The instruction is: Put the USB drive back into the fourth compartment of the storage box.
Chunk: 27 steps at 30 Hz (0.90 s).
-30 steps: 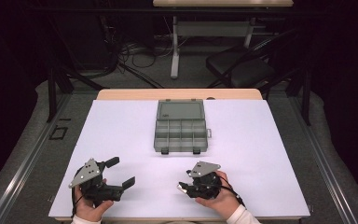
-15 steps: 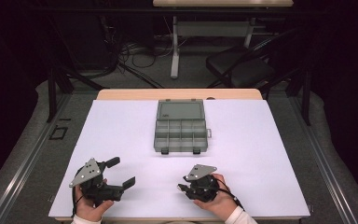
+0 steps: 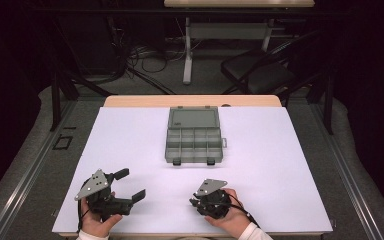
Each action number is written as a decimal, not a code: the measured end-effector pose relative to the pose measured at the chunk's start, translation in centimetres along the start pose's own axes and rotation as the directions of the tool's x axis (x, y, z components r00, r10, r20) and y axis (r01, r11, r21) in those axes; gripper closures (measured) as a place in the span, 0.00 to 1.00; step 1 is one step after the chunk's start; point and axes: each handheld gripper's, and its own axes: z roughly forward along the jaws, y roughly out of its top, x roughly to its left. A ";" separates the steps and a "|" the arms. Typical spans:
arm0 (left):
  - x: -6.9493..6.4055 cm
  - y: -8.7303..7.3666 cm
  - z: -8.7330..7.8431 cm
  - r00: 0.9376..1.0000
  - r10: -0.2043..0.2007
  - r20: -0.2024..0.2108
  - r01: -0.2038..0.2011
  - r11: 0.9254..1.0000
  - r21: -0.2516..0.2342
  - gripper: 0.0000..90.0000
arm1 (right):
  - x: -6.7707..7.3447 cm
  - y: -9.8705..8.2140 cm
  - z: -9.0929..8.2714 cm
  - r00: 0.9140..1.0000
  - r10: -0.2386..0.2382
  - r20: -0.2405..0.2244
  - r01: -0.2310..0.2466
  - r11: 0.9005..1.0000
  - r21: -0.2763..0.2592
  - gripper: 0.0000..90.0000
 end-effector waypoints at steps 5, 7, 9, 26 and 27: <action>0.0 0.0 0.0 1.000 -0.003 0.002 0.003 1.000 0.002 0.04 | 0.0 0.0 0.1 1.000 -0.001 -0.004 0.001 1.000 0.008 0.83; 0.0 0.0 0.0 1.000 -0.003 0.000 0.003 1.000 0.003 0.04 | 0.1 0.0 0.2 1.000 0.001 -0.005 -0.001 1.000 0.010 0.83; 0.0 0.0 0.1 1.000 -0.006 0.002 0.006 1.000 0.004 0.04 | 0.1 0.0 0.2 1.000 0.002 -0.003 -0.002 1.000 0.013 0.83; 0.1 -0.1 0.0 1.000 -0.011 0.002 0.011 1.000 0.000 0.04 | 0.0 -0.1 0.4 1.000 0.006 -0.010 -0.005 1.000 0.030 0.87; 0.1 -0.1 0.0 1.000 -0.012 0.003 0.012 1.000 -0.001 0.04 | 0.0 -0.1 0.3 1.000 0.006 -0.010 -0.006 1.000 0.030 0.87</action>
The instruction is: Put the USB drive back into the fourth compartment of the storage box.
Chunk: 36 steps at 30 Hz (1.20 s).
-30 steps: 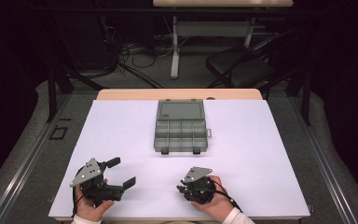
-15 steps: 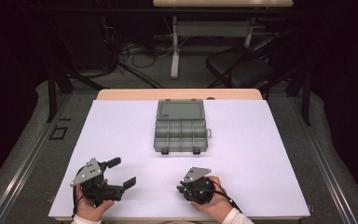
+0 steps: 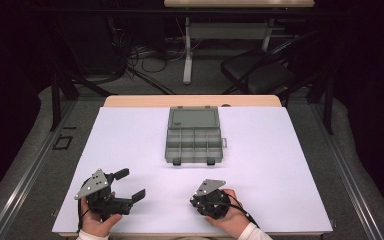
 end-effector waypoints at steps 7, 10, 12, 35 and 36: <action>0.0 0.0 0.1 1.000 0.000 0.000 0.000 1.000 0.003 0.04 | 0.0 0.0 0.0 1.000 -0.004 -0.006 0.004 1.000 0.004 0.88; 0.0 0.0 0.1 1.000 0.000 -0.001 0.000 1.000 0.003 0.04 | 0.0 0.0 0.0 1.000 -0.006 -0.003 0.006 1.000 -0.001 0.88; 0.0 0.0 0.1 1.000 0.001 -0.001 -0.001 1.000 0.005 0.04 | 0.0 0.0 0.0 1.000 -0.010 -0.002 0.010 1.000 0.000 0.88; 0.0 0.0 0.1 1.000 0.001 -0.001 -0.001 1.000 0.004 0.04 | 0.2 0.1 -0.2 1.000 -0.018 -0.005 0.018 1.000 -0.012 0.88; 0.0 0.0 0.1 1.000 0.002 0.000 -0.002 1.000 0.004 0.04 | 0.1 0.1 -0.2 1.000 -0.020 -0.006 0.020 1.000 -0.019 0.88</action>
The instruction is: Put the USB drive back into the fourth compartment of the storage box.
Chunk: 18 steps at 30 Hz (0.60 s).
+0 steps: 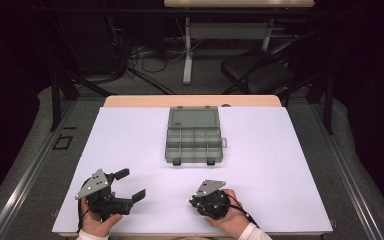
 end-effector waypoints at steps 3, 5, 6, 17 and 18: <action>0.0 0.0 0.0 1.000 0.001 0.000 -0.001 1.000 0.000 0.04 | 0.0 0.1 -0.2 1.000 0.010 -0.007 -0.010 1.000 -0.010 0.88; 0.0 0.0 0.0 1.000 0.002 -0.001 -0.002 1.000 0.000 0.04 | 0.0 0.1 -0.3 1.000 0.015 -0.005 -0.015 1.000 -0.017 0.88; 0.0 0.0 0.0 1.000 0.001 -0.002 -0.001 1.000 -0.001 0.04 | 0.0 0.2 -0.4 1.000 0.019 -0.007 -0.019 1.000 -0.023 0.88; 0.0 0.0 0.2 1.000 0.001 -0.001 -0.001 1.000 0.002 0.04 | -0.2 0.5 -1.5 0.999 0.032 -0.004 -0.032 0.997 -0.074 0.88; 0.0 0.0 0.2 1.000 -0.001 0.000 0.001 1.000 0.000 0.04 | -0.2 0.5 -1.6 0.999 0.036 -0.003 -0.036 0.996 -0.076 0.88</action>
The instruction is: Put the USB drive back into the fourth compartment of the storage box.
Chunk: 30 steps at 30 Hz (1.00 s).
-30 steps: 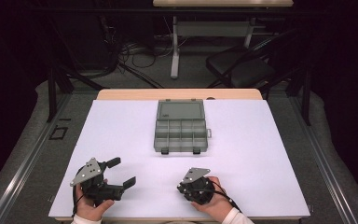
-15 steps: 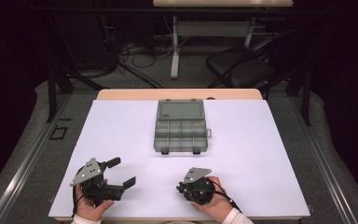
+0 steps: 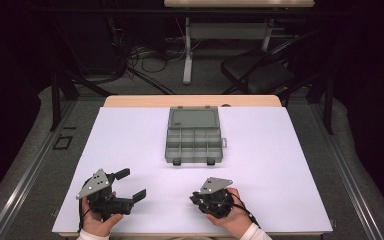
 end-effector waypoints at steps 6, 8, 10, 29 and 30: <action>0.0 0.0 0.1 1.000 0.001 0.002 -0.001 1.000 0.002 0.04 | -0.4 0.2 -0.7 1.000 0.017 0.010 -0.016 0.999 -0.031 0.88; 0.0 0.0 0.2 1.000 0.000 0.004 0.000 1.000 0.003 0.04 | -0.6 0.2 -0.9 1.000 0.021 0.012 -0.021 0.999 -0.040 0.88; 0.0 0.0 0.2 1.000 0.000 0.006 0.000 1.000 0.005 0.04 | -0.7 0.2 -1.0 1.000 0.028 0.014 -0.028 0.999 -0.044 0.88; 0.1 0.0 0.2 1.000 -0.005 0.002 0.005 1.000 0.006 0.04 | -2.4 0.5 -3.0 0.994 0.094 0.048 -0.088 0.989 -0.116 0.88; 0.1 0.0 0.3 1.000 -0.007 0.002 0.007 1.000 0.006 0.04 | -2.5 0.5 -3.1 0.994 0.094 0.049 -0.088 0.989 -0.121 0.88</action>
